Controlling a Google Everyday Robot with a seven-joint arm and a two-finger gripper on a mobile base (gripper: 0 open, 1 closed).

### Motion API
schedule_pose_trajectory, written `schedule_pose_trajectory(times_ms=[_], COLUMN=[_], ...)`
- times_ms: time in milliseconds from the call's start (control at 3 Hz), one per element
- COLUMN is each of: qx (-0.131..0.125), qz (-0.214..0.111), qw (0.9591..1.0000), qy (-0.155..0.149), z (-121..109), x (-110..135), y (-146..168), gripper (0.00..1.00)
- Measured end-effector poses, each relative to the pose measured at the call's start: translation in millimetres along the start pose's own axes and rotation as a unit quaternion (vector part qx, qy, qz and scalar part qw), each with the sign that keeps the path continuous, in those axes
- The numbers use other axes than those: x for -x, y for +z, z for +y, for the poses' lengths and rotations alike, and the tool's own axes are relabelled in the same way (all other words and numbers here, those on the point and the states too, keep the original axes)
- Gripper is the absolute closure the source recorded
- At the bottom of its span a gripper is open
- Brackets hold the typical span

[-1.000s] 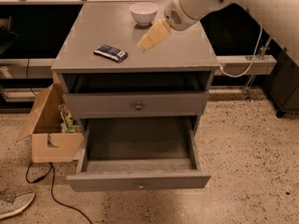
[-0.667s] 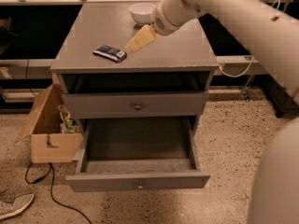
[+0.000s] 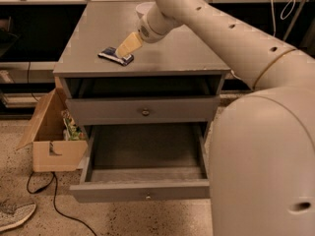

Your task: Place rxbar blueberry into middle drawer

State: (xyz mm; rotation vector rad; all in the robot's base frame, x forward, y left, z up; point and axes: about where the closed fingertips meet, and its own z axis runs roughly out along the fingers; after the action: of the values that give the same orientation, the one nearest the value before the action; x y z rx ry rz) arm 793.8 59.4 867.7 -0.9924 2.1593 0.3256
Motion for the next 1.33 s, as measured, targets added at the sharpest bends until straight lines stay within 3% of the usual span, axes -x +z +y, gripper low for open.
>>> schedule_pose_trajectory(times_ms=[667,1333], qx=[0.015,0.034], qz=[0.005,0.02], qw=[0.9998,0.9992], qy=[-0.009,-0.005], z=[31.0,44.6], x=[28.2,28.0], y=[50.1,76.4], gripper=[0.0,0.0])
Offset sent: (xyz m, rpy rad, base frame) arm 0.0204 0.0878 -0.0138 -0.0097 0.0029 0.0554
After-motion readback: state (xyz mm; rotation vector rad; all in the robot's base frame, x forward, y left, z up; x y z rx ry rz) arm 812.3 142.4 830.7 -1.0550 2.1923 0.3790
